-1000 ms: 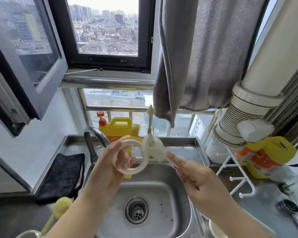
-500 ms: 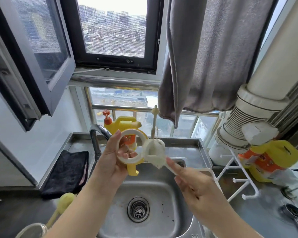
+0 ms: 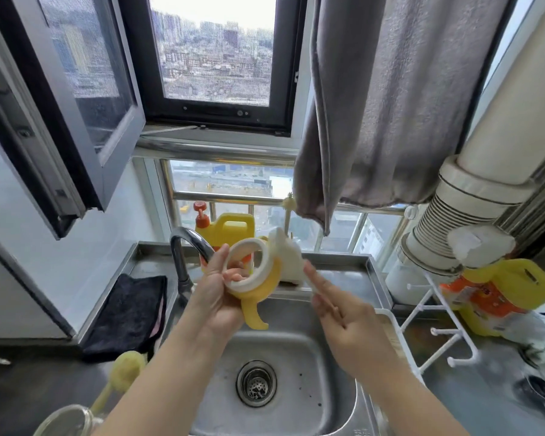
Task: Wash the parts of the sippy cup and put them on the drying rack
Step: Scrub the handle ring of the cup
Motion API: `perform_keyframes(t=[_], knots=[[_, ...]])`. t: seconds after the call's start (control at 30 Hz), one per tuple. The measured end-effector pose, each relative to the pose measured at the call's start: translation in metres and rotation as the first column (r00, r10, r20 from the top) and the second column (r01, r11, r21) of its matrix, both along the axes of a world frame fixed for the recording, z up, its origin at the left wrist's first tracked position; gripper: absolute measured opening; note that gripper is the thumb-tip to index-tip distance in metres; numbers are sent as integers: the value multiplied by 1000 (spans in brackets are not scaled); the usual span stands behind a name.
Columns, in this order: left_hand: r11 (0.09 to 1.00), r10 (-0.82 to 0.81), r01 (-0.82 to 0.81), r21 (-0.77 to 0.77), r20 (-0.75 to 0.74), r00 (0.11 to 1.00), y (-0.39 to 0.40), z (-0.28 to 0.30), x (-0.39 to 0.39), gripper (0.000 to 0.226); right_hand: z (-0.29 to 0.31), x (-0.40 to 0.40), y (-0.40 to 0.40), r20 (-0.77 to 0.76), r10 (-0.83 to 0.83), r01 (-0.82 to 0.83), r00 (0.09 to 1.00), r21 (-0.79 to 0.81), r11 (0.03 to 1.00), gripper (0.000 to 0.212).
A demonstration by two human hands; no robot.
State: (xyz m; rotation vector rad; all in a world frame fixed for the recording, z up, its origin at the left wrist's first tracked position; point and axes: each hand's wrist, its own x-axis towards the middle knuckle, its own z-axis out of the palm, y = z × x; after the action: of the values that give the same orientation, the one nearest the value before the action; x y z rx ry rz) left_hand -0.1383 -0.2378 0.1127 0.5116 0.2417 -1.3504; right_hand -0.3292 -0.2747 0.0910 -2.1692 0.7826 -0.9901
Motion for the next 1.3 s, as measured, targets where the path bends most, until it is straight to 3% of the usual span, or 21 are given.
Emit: perform_keyframes(t=[0.1, 0.23, 0.43, 0.53, 0.63, 0.73, 0.9, 1.17, 1.3], knots=[[1000, -3, 3, 25, -10, 1000, -3, 3, -4, 21, 3, 2, -1, 39, -3, 2, 999, 34, 999, 61], [998, 55, -55, 36, -6, 998, -2, 18, -2, 21, -13, -10, 25, -81, 82, -81, 993, 12, 997, 63], [999, 19, -18, 40, -27, 999, -11, 14, -7, 44, 9, 3, -8, 56, -45, 41, 997, 55, 998, 61], [997, 70, -69, 25, -35, 997, -17, 16, -1, 20, -2, 3, 8, 38, 39, -41, 999, 53, 998, 62], [996, 84, -83, 25, -22, 996, -17, 19, 0, 28, -13, 1, 19, 2, 79, -79, 997, 10, 997, 62], [993, 111, -110, 43, -7, 994, -15, 26, -8, 30, -4, 7, -3, 42, -23, 24, 999, -19, 1000, 60], [998, 44, -50, 40, 138, 989, -15, 26, -8, 36, -9, 1, 5, -15, 1, -1, 1000, -9, 1000, 60], [995, 66, -59, -85, 75, 995, -17, 17, 0, 35, -3, 0, -5, -71, -86, 82, 994, -56, 995, 57], [995, 21, -9, -99, 122, 992, -15, 18, 4, 25, -19, -5, 20, -186, -38, 12, 982, -142, 990, 67]])
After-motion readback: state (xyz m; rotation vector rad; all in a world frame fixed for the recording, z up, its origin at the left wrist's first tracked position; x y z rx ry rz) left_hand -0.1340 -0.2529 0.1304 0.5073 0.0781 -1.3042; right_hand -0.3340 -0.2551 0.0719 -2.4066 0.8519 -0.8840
